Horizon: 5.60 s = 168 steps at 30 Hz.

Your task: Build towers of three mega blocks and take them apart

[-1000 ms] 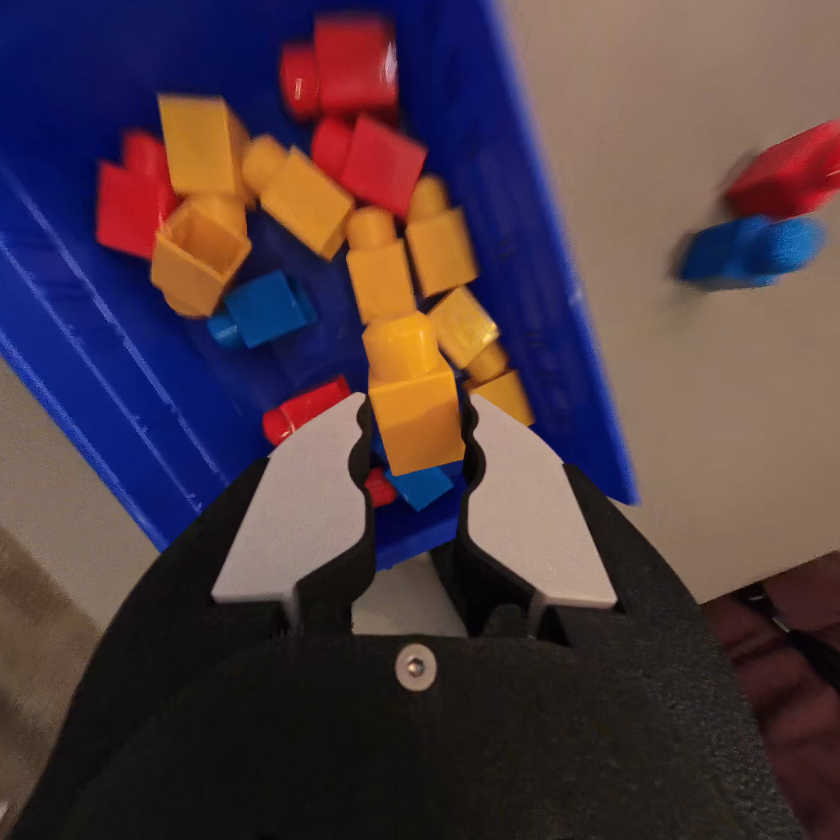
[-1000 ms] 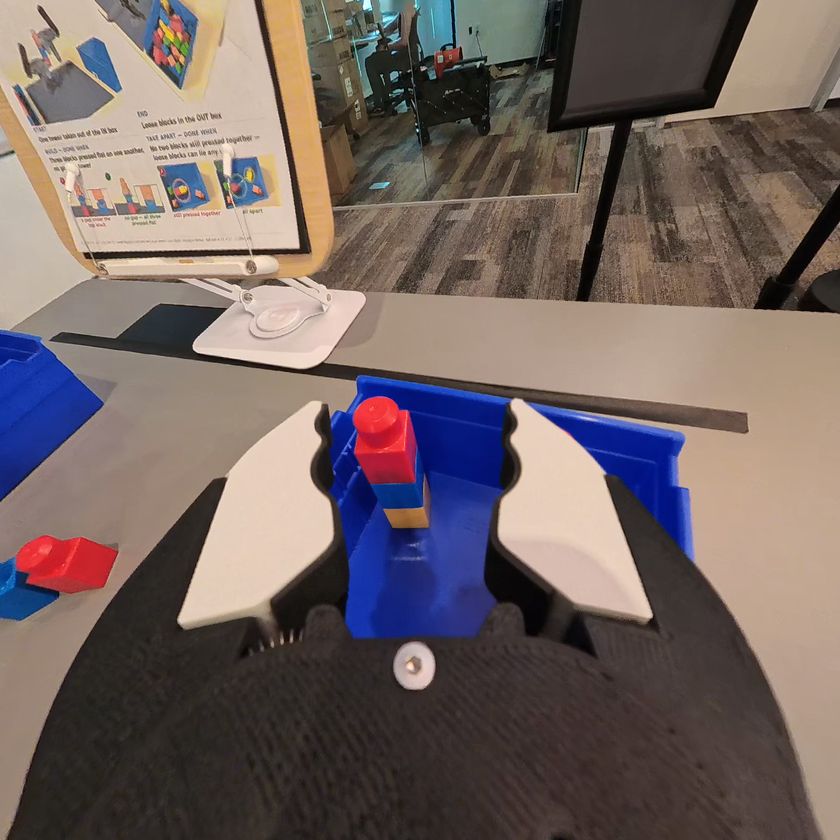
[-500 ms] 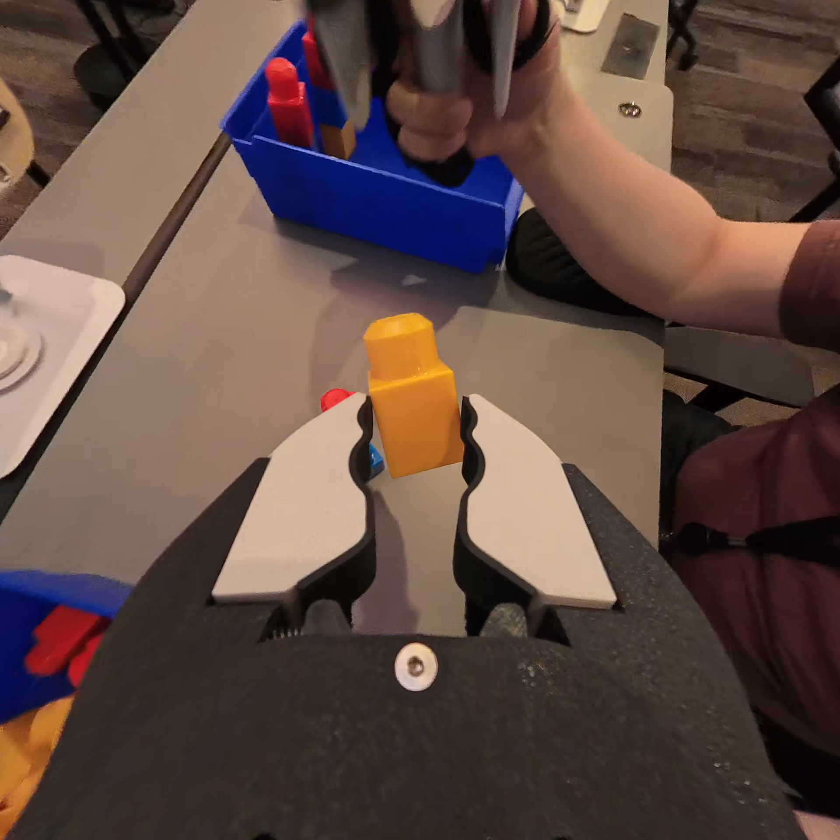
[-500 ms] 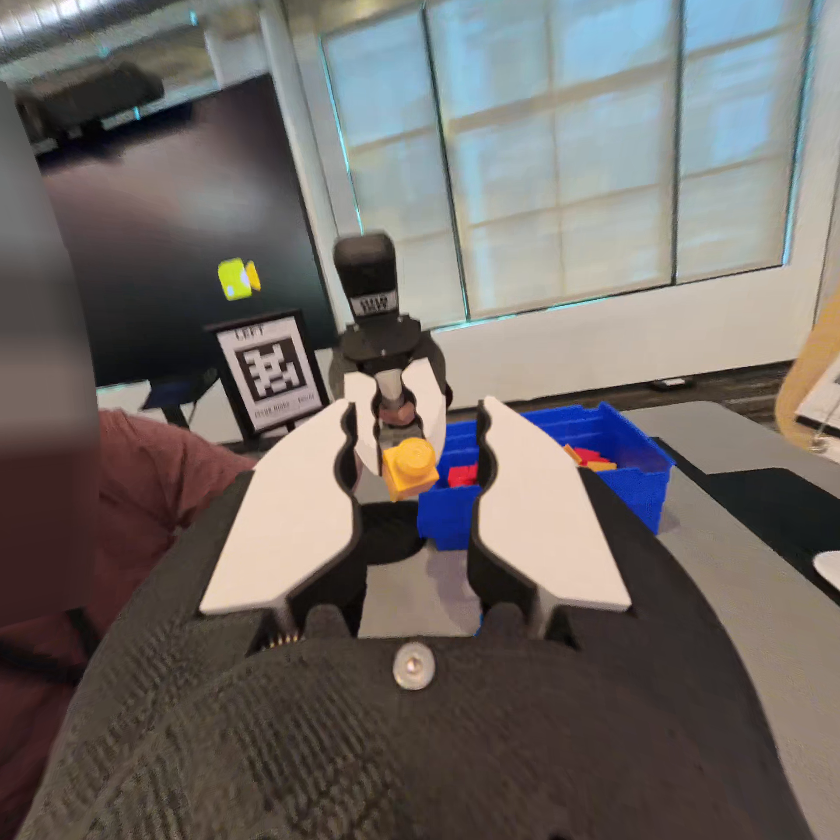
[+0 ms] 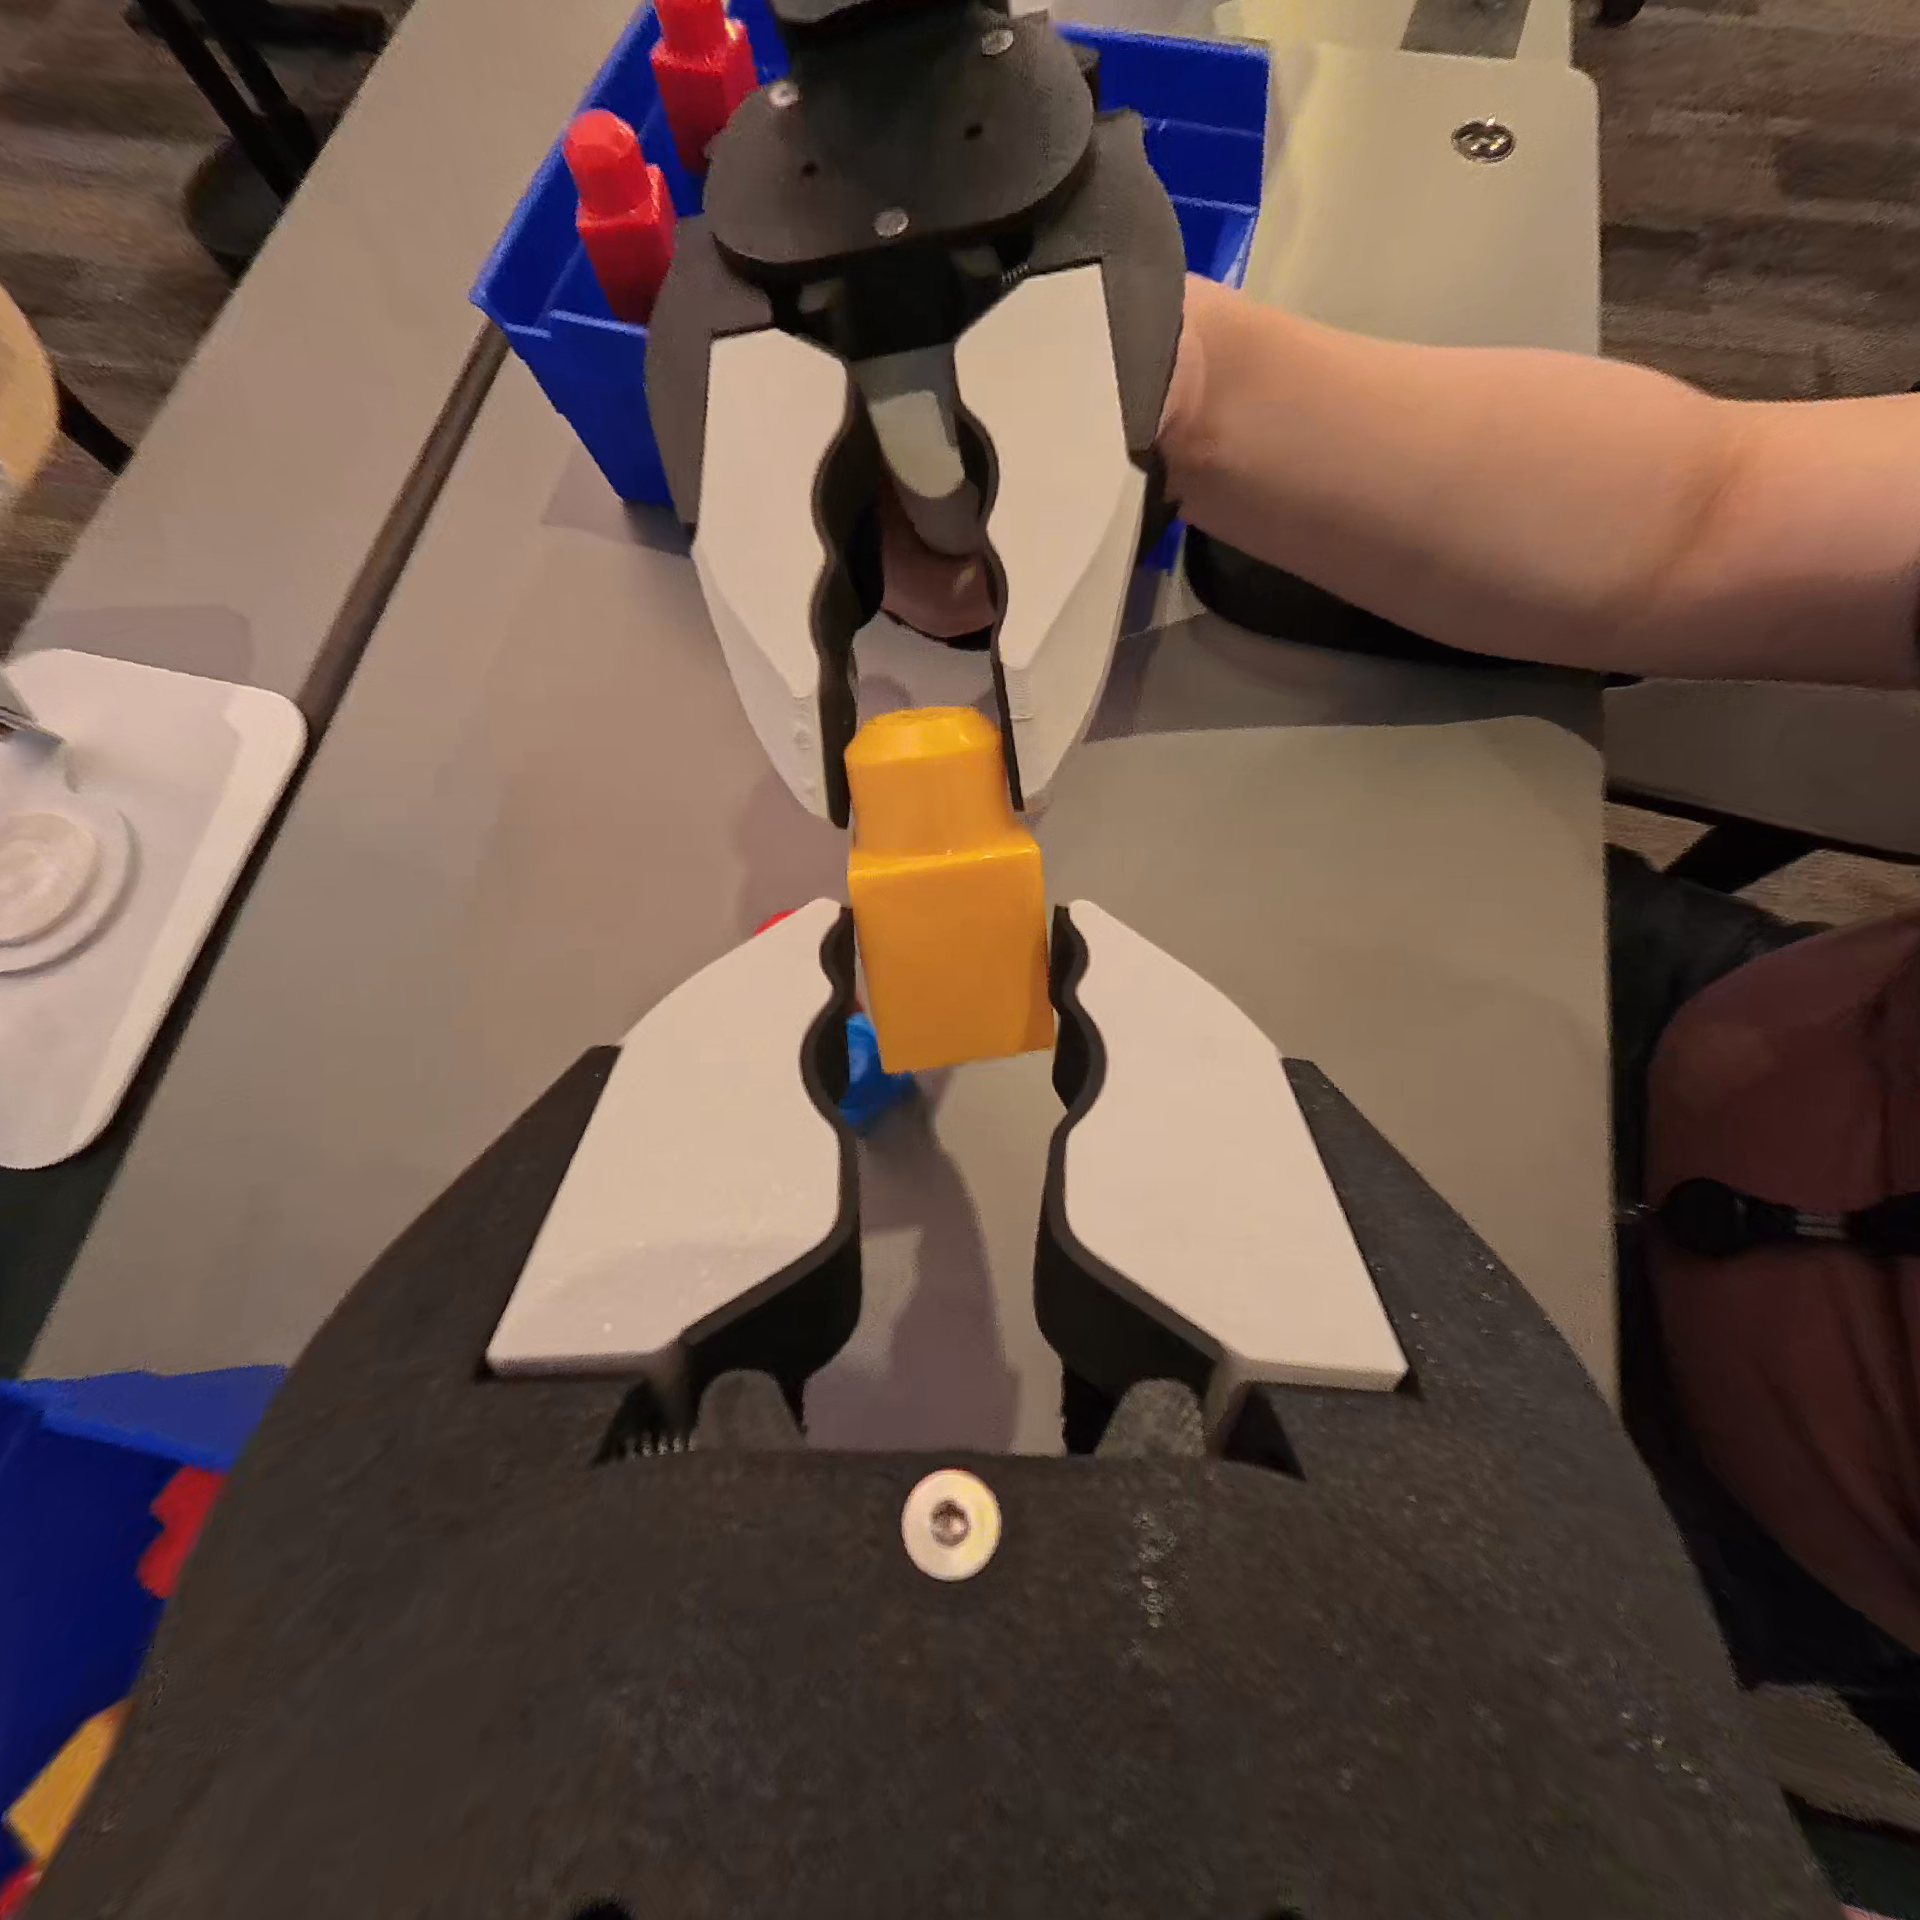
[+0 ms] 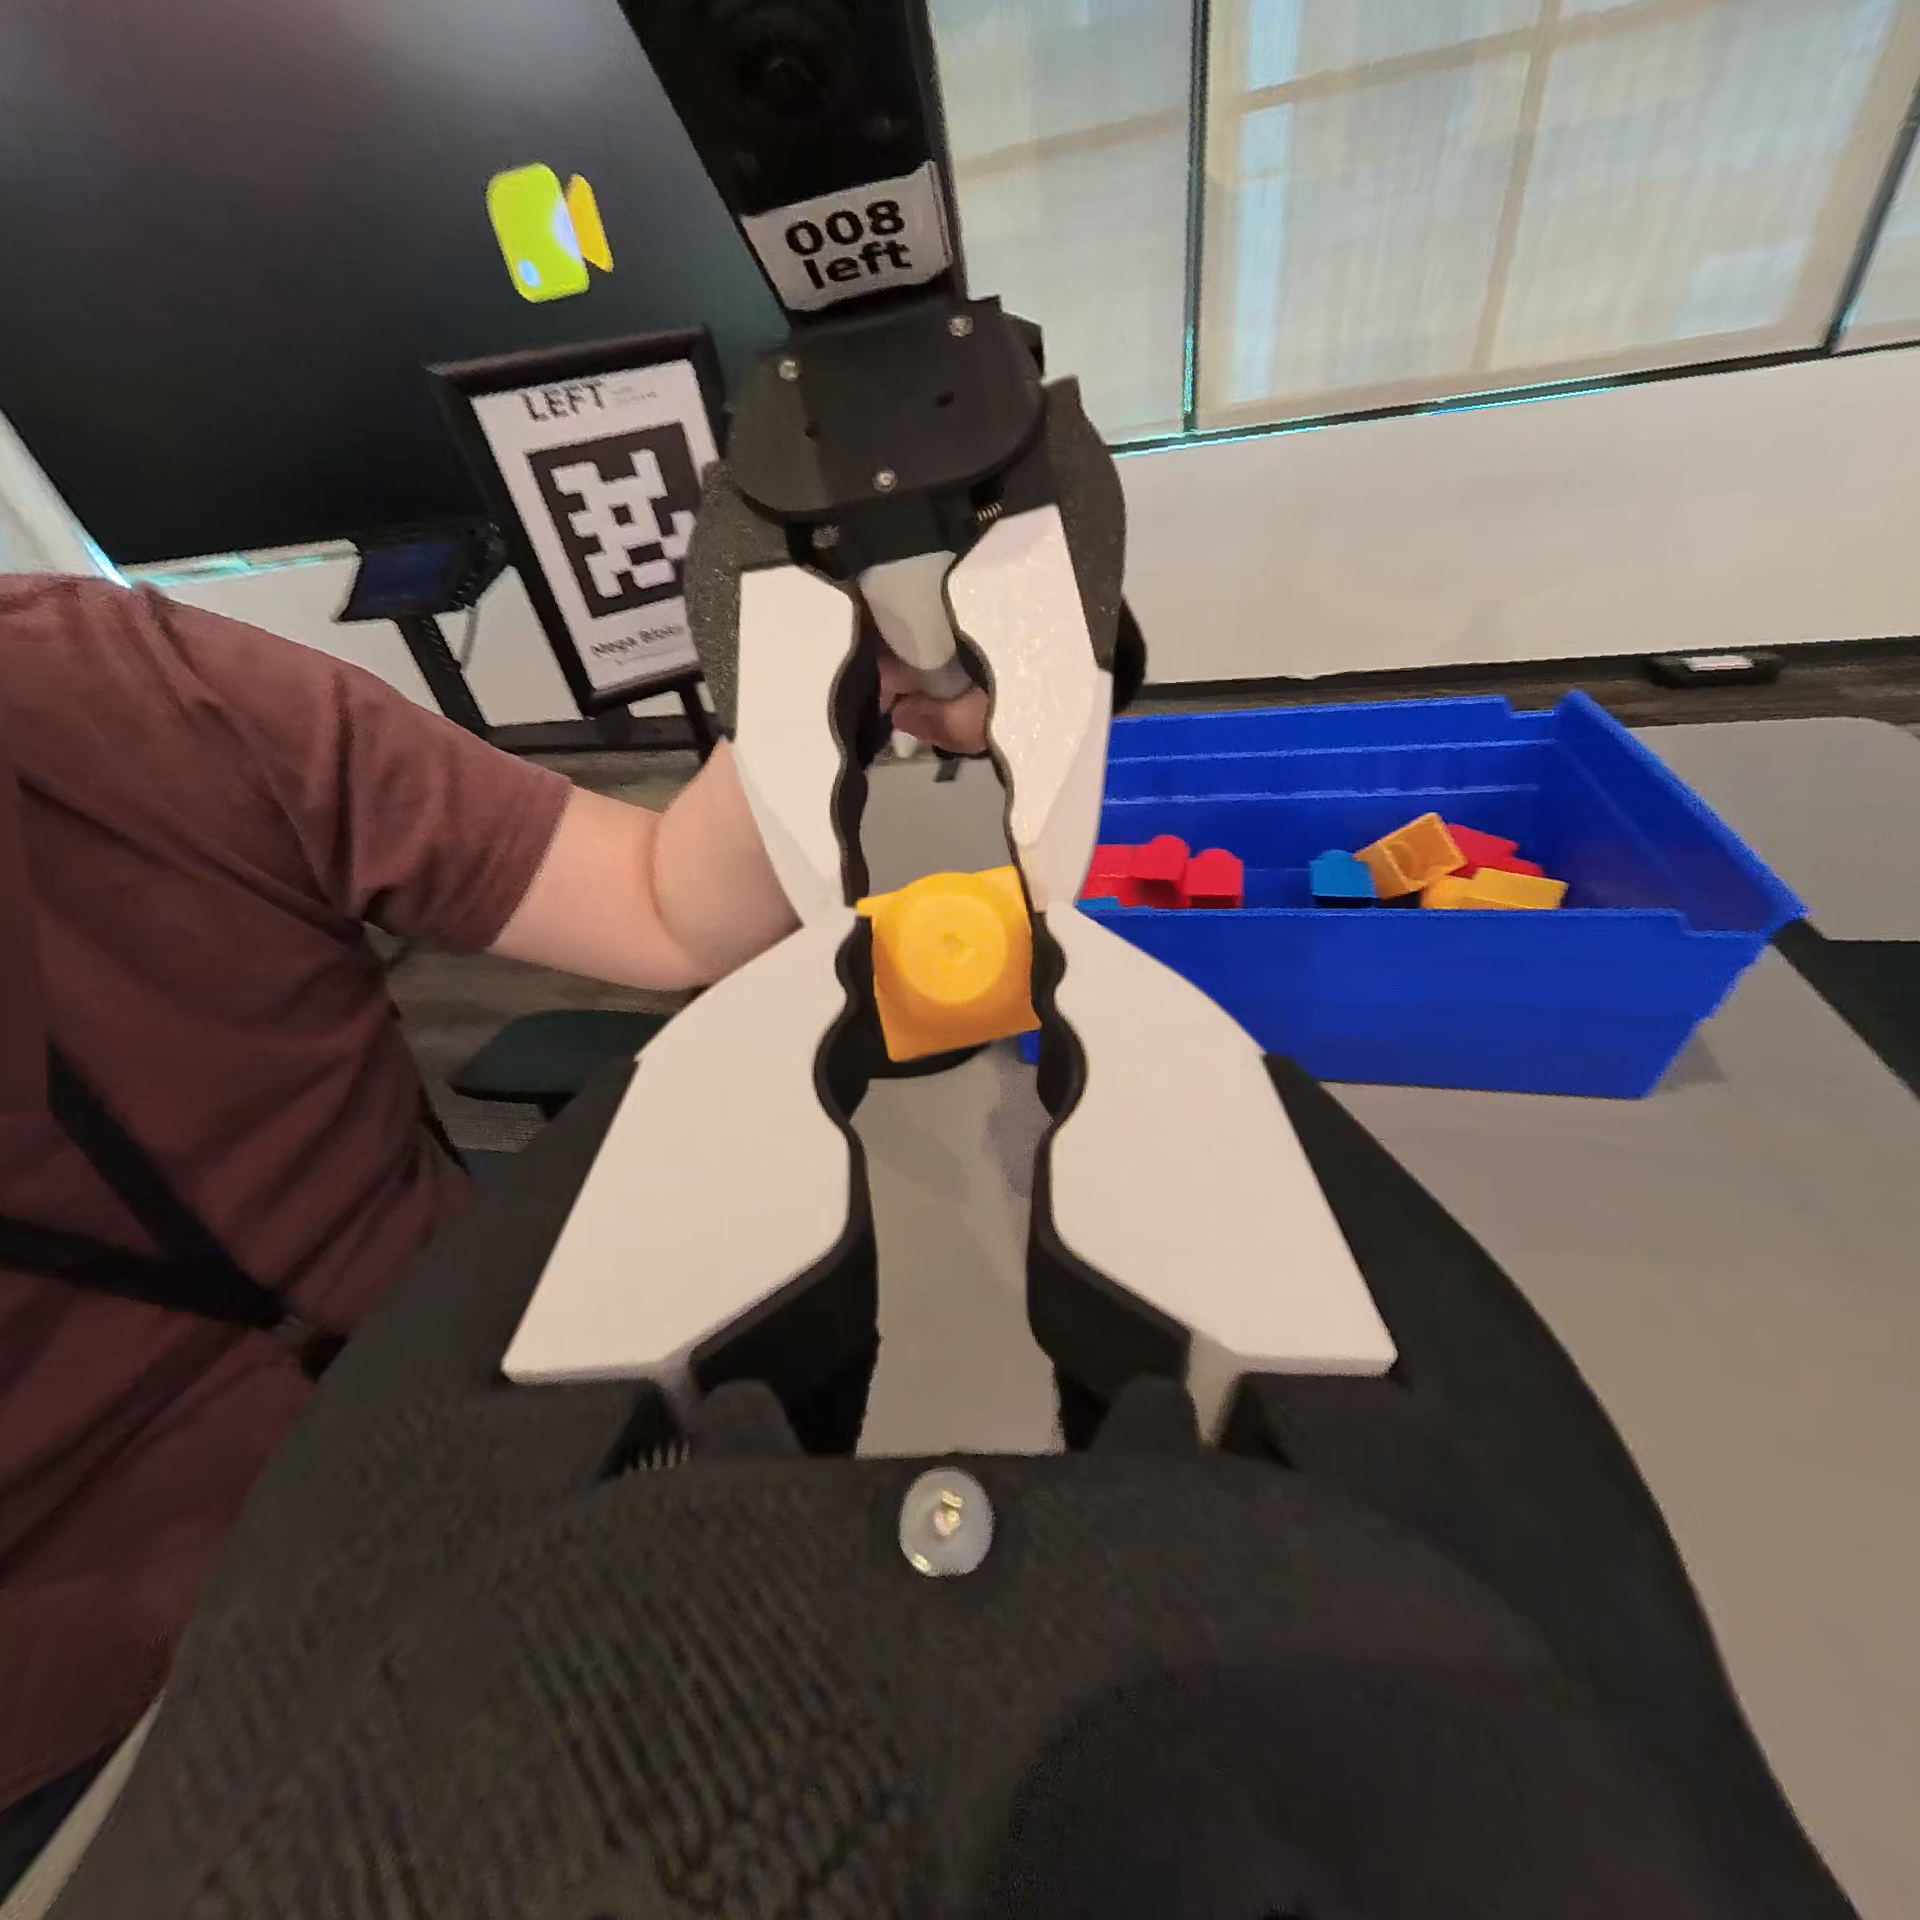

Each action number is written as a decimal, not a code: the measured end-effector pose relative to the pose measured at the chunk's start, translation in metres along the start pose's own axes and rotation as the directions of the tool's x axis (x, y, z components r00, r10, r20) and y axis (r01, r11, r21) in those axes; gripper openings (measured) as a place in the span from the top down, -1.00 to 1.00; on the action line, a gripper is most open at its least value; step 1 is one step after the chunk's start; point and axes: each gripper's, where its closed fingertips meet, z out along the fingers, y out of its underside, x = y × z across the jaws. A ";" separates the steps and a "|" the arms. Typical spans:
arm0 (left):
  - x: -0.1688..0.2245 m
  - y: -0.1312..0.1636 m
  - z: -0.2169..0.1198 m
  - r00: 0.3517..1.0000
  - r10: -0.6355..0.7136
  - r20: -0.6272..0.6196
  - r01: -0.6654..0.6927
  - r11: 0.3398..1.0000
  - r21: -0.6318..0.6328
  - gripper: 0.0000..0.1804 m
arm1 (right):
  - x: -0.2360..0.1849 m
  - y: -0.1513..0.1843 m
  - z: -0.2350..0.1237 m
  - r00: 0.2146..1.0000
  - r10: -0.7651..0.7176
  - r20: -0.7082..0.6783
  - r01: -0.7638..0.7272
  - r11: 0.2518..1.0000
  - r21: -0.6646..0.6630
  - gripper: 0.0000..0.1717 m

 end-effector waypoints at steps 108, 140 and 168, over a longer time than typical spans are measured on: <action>-0.026 0.103 0.081 0.943 -0.315 0.110 0.331 0.849 -0.412 0.56 | 0.046 0.099 -0.048 0.946 -0.070 -0.316 -0.134 0.803 -0.581 0.38; -0.003 0.038 -0.017 0.961 -0.257 -0.106 0.249 0.965 -0.080 0.56 | 0.068 0.133 -0.015 0.923 -0.084 -0.376 -0.187 0.757 -0.627 0.33; -0.002 0.035 -0.028 0.959 -0.256 -0.124 0.252 0.967 -0.046 0.56 | 0.069 0.189 -0.026 0.877 0.109 -0.468 -0.425 0.630 -0.649 0.73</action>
